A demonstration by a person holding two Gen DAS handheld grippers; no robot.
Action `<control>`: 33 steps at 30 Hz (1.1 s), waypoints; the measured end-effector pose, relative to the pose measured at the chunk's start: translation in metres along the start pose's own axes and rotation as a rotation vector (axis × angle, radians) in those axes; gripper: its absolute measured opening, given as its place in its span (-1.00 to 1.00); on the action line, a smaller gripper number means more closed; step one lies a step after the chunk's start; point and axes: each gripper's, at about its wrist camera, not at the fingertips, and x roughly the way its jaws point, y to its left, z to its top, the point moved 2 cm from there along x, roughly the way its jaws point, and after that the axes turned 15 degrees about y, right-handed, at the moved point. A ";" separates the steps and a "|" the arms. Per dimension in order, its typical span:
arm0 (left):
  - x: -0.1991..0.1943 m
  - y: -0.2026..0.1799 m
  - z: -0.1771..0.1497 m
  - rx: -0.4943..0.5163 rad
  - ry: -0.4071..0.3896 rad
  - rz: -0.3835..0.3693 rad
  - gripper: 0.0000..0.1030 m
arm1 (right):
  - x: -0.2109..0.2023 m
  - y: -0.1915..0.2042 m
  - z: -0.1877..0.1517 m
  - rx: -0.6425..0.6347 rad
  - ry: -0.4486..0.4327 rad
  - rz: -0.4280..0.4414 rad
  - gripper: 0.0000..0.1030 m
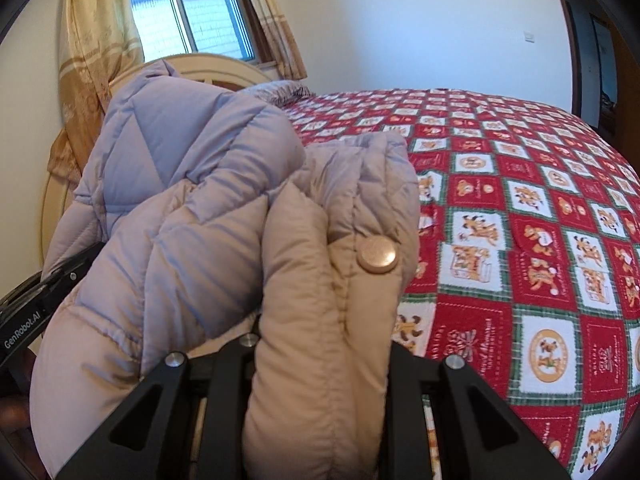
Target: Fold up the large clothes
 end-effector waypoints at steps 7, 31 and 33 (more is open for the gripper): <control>0.019 0.014 -0.009 -0.019 0.032 0.008 -0.47 | 0.019 0.004 -0.003 -0.014 0.044 -0.013 -0.54; 0.052 0.037 -0.017 -0.067 0.105 0.087 0.41 | 0.045 0.002 -0.003 0.015 0.112 -0.011 -0.37; 0.054 0.039 -0.017 -0.068 0.106 0.107 0.52 | 0.046 0.001 -0.003 0.022 0.116 -0.011 -0.33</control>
